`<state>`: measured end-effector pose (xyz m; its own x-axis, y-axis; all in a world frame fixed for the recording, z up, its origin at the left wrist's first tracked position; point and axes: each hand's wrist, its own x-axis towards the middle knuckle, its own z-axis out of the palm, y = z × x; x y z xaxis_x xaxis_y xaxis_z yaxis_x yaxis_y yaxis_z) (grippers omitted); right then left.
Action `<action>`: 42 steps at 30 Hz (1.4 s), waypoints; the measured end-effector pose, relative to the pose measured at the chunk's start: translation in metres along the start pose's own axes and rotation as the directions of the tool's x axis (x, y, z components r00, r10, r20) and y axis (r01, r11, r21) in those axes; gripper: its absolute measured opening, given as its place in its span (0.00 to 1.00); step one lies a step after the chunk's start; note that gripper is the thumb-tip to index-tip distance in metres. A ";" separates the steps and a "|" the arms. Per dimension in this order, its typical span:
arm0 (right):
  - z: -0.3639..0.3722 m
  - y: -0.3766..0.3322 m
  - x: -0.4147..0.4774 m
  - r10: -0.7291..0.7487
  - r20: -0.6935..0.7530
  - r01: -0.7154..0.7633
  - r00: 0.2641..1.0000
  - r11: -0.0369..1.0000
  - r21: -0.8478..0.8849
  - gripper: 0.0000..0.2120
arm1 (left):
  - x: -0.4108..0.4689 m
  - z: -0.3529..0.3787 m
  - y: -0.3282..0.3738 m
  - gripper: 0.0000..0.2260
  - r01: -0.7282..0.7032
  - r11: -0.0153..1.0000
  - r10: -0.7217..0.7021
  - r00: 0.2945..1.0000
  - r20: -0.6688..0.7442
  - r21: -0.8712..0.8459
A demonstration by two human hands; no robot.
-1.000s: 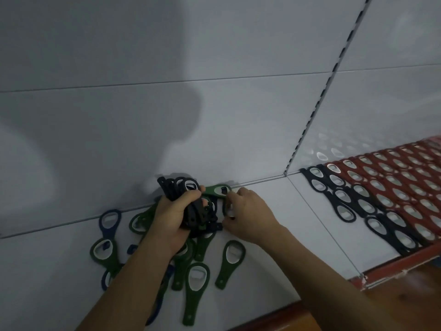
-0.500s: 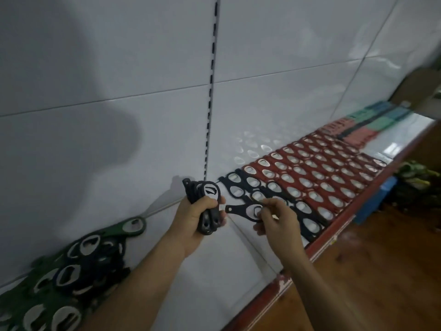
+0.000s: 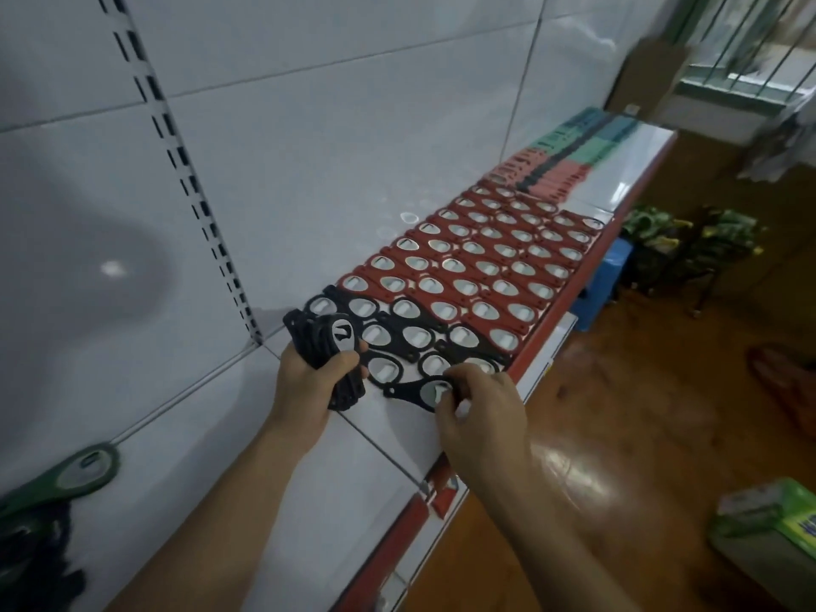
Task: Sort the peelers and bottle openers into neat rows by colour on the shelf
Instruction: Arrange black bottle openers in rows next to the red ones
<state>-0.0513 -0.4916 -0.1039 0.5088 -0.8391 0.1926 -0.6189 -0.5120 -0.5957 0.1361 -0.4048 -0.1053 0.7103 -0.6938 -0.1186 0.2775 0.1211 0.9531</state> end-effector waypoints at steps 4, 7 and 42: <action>0.002 0.001 -0.007 -0.022 0.002 0.021 1.000 0.978 -0.207 0.14 | -0.004 0.006 0.000 0.11 -0.055 0.989 0.055 0.998 0.008 0.139; 0.005 -0.001 -0.011 -0.114 0.074 0.131 0.991 0.953 -0.275 0.15 | -0.010 0.012 -0.003 0.11 -0.135 0.934 0.138 0.990 0.015 0.329; 0.016 -0.004 -0.008 -0.003 -0.054 -0.008 0.999 0.977 -0.212 0.12 | 0.000 -0.002 0.013 0.15 0.152 0.942 -0.142 0.988 -0.057 0.298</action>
<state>-0.0436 -0.4800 -0.1156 0.4775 -0.8462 0.2366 -0.7359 -0.5323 -0.4184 0.1410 -0.4015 -0.0932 0.6998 -0.6621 -0.2682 0.1767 -0.2033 0.9630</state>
